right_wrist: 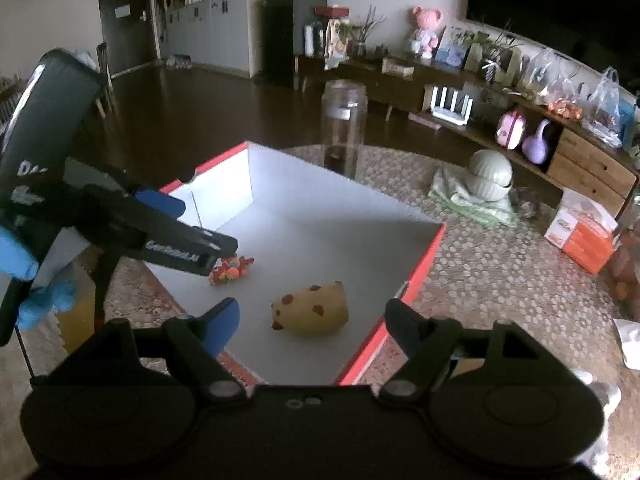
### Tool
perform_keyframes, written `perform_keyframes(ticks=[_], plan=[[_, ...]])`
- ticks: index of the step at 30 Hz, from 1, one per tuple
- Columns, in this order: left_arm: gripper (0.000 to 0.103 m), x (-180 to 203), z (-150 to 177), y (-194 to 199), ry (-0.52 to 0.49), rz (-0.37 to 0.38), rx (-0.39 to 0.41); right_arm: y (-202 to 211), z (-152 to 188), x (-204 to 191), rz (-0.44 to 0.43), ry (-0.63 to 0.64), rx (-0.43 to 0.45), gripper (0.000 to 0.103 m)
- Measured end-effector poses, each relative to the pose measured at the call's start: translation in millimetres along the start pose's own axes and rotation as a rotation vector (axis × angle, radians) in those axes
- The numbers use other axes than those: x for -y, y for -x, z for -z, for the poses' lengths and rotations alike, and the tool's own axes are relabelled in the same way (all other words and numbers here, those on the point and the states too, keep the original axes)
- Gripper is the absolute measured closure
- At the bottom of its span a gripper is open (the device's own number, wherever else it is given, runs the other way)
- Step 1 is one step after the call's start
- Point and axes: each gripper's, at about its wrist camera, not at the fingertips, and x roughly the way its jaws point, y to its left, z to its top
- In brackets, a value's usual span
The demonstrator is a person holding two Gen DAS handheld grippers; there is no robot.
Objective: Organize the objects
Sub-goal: 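Open the left tool to drop the keychain while the right drops the cat toy, then withdraw both tools from the box back toward the pile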
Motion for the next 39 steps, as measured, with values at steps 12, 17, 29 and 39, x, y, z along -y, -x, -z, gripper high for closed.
perform_keyframes(ticks=[12,17,29,39], plan=[[0.035,42,32,80,0.036,0.052,0.142,83,40,18,0.028,-0.040,0.142,0.021],[0.035,65,45,104,0.041,0.075,0.189,109,59,26,0.064,-0.049,0.188,0.019],[0.020,135,78,133,-0.043,0.113,0.277,151,111,61,0.151,-0.141,0.239,0.011],[0.011,196,89,112,-0.116,0.205,0.236,171,154,108,0.276,-0.192,0.216,0.003]])
